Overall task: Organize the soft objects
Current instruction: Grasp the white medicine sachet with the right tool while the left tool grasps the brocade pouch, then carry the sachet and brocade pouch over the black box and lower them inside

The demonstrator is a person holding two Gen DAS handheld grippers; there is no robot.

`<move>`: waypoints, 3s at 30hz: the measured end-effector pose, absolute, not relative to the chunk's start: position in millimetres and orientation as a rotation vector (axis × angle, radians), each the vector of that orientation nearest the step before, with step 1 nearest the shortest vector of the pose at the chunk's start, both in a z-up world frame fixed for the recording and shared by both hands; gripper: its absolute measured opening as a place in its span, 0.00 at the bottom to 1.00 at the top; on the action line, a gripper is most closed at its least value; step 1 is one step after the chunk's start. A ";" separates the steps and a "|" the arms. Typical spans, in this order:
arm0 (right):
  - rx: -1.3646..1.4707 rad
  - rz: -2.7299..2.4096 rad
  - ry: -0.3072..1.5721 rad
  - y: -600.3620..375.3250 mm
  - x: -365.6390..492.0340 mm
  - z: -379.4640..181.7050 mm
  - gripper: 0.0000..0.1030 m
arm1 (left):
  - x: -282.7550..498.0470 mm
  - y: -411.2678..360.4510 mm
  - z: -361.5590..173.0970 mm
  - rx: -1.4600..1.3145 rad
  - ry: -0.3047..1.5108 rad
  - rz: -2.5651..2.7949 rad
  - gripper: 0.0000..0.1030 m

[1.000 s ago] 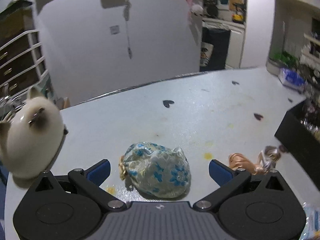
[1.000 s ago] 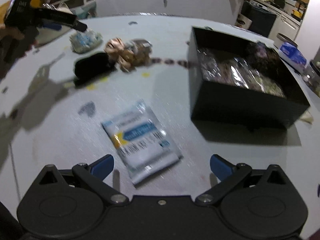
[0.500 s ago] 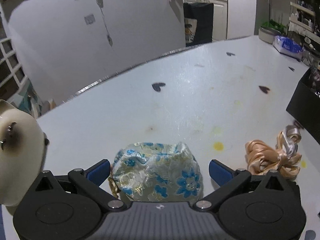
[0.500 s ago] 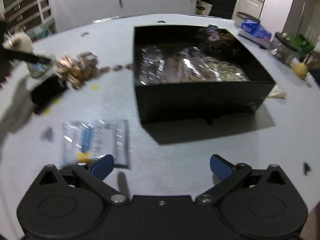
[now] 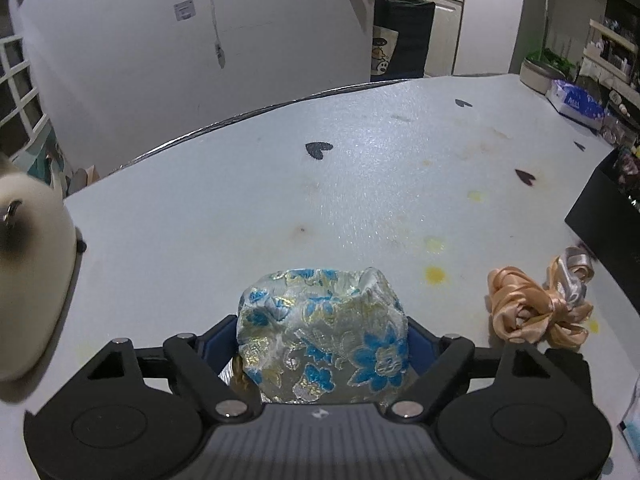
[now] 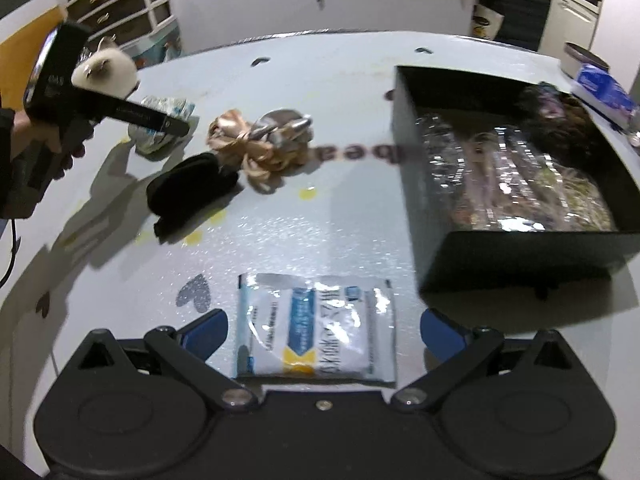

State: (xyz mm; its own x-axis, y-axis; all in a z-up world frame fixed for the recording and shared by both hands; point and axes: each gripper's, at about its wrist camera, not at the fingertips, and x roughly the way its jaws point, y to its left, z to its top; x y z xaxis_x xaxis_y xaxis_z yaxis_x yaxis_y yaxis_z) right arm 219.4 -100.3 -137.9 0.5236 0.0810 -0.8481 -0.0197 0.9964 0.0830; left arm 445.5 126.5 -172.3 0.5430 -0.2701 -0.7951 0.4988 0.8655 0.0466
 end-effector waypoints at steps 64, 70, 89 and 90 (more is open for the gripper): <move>0.133 0.199 0.784 -257.3 215.7 -40.1 0.72 | 245.1 20.8 -60.9 -0.238 0.742 -0.290 0.63; 0.178 0.145 0.810 -301.1 228.6 -50.6 0.73 | 248.6 -24.2 -60.3 -0.220 0.750 -0.351 0.63; 0.278 0.154 0.851 -345.2 253.9 -66.1 0.73 | 298.5 -142.3 -112.0 -0.014 0.919 -0.577 0.63; 0.280 0.154 0.857 -344.6 255.3 -67.6 0.73 | 300.6 -147.5 -115.9 0.015 0.927 -0.585 0.63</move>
State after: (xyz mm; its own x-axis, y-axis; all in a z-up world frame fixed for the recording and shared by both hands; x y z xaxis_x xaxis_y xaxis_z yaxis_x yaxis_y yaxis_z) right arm 255.3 -344.6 -67.6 0.6463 0.2455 -0.7225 -0.0218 0.9524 0.3041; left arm 300.6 -147.5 -115.9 0.4573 -0.4682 -0.7561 0.4809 0.8454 -0.2326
